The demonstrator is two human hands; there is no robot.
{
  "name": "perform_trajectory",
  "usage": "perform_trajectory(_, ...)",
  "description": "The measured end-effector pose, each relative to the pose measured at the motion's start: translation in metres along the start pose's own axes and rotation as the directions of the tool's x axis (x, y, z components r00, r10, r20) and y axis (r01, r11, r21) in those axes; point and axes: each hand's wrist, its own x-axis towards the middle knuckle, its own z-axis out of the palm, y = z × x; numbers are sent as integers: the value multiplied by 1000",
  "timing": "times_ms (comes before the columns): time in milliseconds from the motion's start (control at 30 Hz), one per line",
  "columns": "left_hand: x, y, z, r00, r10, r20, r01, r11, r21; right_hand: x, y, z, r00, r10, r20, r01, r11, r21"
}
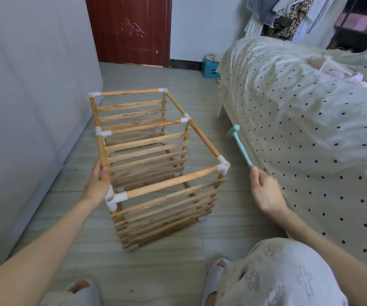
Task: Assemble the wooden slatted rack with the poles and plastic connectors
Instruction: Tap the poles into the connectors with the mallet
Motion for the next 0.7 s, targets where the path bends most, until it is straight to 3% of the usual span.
perform_trajectory(133,-6,9,-14,989,-111,94,126,976,-178,10,-52,-7,886,-20,463,133,968,-213)
perform_trajectory(233,-2,8,-28,972,-157,177,199,947,-254,9,-104,6,777,-185,602,290,954,-81)
perform_trajectory(333,-6,9,-36,961,-170,218,237,912,-334,-2,-151,23,800,-415,434,314,905,287)
perform_trajectory(400,-14,11,-36,959,-179,221,254,888,-384,-22,-161,44,857,-411,312,240,852,466)
perform_trajectory(433,-15,10,-37,957,-179,227,261,873,-411,-33,-155,61,856,-391,339,209,860,465)
perform_trajectory(533,-19,6,-39,956,-189,223,276,837,-473,-74,-123,103,779,-246,577,185,969,163)
perform_trajectory(600,-17,3,-38,955,-205,214,287,817,-499,-78,-126,103,824,-277,494,206,959,195)
perform_trajectory(667,-17,1,-34,947,-225,230,313,808,-499,-79,-140,93,889,-378,259,260,881,395)
perform_trajectory(700,-17,1,-32,944,-227,238,319,814,-486,-80,-146,89,887,-425,181,313,841,442)
